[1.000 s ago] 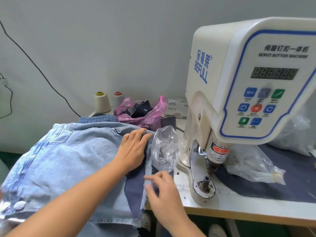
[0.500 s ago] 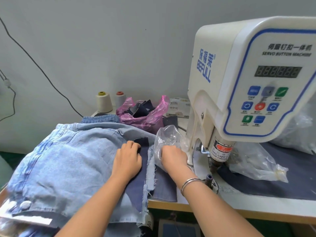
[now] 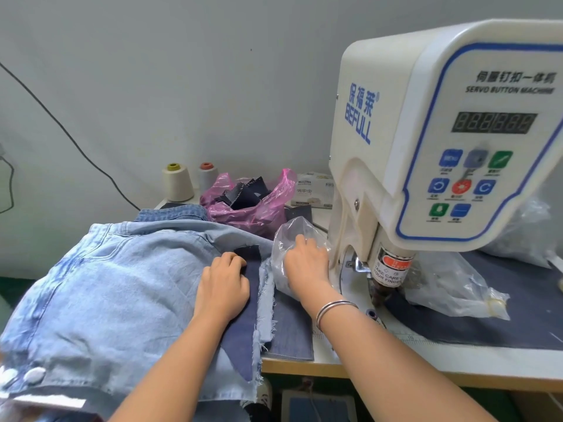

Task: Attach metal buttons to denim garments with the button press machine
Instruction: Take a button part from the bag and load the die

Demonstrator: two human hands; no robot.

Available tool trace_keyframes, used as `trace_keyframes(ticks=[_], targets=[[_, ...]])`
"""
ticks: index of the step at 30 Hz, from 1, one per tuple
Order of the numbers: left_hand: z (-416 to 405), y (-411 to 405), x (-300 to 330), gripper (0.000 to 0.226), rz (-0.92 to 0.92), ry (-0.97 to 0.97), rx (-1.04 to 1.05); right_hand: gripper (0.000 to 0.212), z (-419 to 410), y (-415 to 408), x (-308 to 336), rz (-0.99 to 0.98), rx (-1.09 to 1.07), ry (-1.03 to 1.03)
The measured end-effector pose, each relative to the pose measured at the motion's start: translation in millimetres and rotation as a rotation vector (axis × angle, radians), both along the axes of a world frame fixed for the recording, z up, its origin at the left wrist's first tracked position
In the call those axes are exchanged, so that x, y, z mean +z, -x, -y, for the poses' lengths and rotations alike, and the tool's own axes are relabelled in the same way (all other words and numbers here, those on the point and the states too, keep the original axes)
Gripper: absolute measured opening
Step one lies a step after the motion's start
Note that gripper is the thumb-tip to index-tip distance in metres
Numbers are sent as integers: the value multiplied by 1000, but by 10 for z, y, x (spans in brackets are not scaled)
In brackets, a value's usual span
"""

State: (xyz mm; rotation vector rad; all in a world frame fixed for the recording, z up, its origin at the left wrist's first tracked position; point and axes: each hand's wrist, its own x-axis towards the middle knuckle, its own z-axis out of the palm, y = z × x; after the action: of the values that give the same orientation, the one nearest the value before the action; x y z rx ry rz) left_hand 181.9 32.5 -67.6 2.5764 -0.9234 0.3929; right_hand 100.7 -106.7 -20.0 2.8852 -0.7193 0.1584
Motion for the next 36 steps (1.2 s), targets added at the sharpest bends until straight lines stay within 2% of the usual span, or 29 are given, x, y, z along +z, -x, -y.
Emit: trace_keyframes(ticks=[7, 24, 28, 34, 36], targets=[[1, -1, -1, 24, -5, -8, 2, 31, -89, -74, -22, -29, 52, 23], [2, 10, 14, 26, -4, -15, 10, 30, -91, 54, -93, 134, 75, -48], [4, 4, 9, 26, -4, -14, 10, 30, -93, 76, -111, 174, 58, -125], [5, 2, 4, 25, -4, -11, 9, 19, -148, 121, -114, 406, 47, -292], [7, 3, 6, 25, -4, -12, 9, 18, -142, 152, -120, 398, 79, -310]])
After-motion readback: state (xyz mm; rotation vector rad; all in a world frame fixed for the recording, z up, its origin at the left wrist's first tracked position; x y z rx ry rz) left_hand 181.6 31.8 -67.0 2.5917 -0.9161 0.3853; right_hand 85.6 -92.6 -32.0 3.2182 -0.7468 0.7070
